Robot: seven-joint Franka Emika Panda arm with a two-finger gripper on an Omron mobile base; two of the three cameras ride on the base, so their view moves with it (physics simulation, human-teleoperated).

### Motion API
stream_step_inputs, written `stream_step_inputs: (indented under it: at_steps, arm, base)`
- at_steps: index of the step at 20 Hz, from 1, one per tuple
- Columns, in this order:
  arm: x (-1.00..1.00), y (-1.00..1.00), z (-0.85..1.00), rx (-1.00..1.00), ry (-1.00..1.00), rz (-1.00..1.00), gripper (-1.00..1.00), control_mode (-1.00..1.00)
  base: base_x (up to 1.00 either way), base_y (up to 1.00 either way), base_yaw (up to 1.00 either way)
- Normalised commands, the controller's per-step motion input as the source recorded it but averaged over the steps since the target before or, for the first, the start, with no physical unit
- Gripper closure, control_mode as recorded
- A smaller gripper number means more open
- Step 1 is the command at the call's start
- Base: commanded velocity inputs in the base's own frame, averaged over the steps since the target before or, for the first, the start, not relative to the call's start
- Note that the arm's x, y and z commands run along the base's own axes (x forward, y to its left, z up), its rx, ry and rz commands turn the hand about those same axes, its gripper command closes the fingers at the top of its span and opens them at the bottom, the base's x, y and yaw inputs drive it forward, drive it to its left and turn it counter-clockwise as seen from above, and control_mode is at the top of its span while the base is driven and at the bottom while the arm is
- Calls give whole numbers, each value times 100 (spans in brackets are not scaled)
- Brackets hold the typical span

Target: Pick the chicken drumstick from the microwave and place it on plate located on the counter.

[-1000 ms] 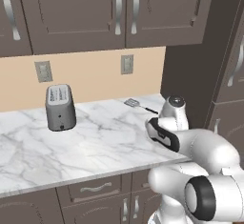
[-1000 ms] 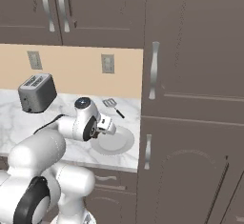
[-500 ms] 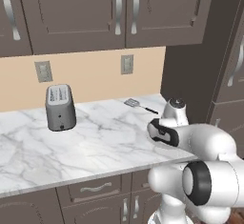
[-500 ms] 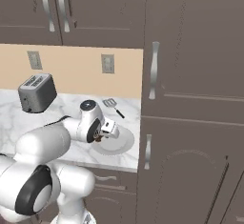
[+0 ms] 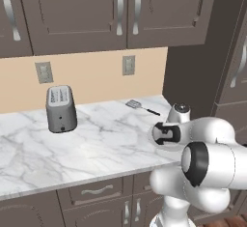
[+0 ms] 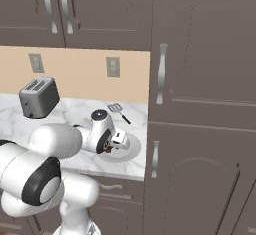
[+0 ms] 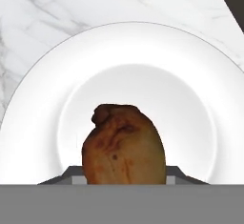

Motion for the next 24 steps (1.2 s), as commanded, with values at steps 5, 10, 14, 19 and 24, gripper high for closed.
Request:
stream_step_inputs:
  at_steps: [5,10,14,19,24]
  arm:
    - [10,-1,-8,0,1,0,-100,-100]
    - [0,0,0,0,0,0,-100,-100]
    - [-12,-4,19,2,-10,-1,-100,-100]
    - [-10,16,71,0,-13,-4,-100,-100]
    - [-7,43,100,0,-1,0,-100,-100]
  base:
    - [0,0,0]
    - [0,0,0]
    - [0,0,0]
    - [0,0,0]
    - [0,0,0]
